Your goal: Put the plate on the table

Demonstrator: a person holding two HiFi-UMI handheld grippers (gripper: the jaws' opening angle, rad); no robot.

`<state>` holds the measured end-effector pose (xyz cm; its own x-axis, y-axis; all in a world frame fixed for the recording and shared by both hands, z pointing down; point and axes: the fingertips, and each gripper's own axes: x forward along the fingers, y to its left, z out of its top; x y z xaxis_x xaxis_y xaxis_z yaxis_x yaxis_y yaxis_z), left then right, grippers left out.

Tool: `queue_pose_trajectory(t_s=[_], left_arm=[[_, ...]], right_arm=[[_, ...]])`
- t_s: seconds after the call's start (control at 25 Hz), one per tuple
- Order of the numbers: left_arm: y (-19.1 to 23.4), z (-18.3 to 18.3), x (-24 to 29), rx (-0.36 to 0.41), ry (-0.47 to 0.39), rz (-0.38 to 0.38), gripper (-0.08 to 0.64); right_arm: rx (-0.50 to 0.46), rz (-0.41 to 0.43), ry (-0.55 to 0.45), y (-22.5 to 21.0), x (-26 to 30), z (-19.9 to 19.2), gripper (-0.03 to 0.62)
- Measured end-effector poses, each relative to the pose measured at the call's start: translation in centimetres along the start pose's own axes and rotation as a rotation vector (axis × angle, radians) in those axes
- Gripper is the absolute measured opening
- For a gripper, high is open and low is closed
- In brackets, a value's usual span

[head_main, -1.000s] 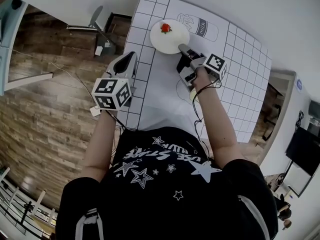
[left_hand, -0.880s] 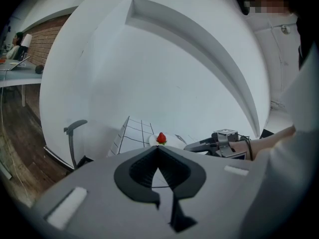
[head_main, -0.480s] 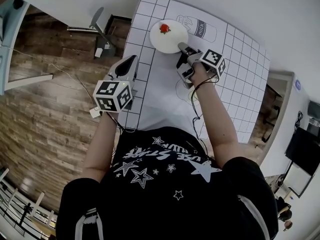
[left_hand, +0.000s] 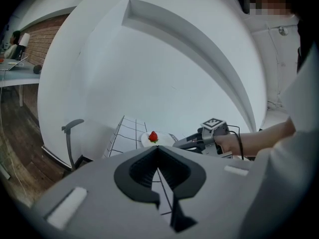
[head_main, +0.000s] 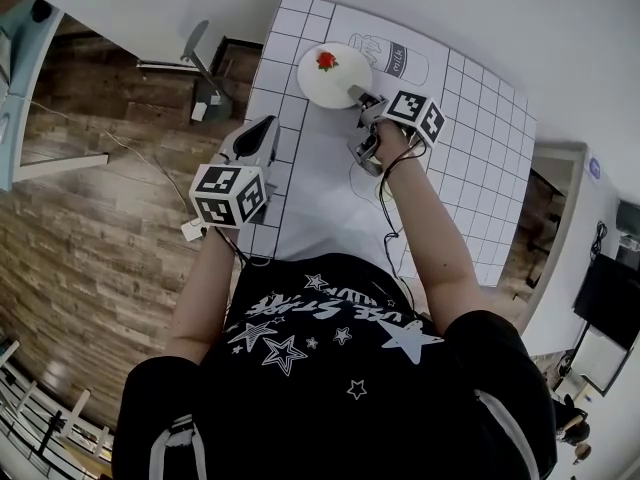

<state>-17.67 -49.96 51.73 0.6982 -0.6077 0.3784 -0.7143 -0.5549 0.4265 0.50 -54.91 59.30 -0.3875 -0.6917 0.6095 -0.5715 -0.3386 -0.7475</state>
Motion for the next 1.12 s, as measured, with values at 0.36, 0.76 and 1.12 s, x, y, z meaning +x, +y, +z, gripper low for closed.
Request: queue_pose_trajectory(t_s=[0.36,0.76,1.12], left_arm=[[-0.8,0.6,-1.0,0.023,-0.019,0.014,0.009],[-3.4,0.8,-2.4,0.051,-0.044,0.046,0.009],[-9.3,0.5,-3.0,0.109,-0.067,0.059,0.009]], right_arm=[[-0.092,-0.074,-0.008,-0.8,-0.9,0.3,0.119],[-0.057,0.028,-0.056,-1.5,-5.7,0.8,0.117],[-0.032,0.193,-0.098,-1.6,-13.1,2.1,0.022]])
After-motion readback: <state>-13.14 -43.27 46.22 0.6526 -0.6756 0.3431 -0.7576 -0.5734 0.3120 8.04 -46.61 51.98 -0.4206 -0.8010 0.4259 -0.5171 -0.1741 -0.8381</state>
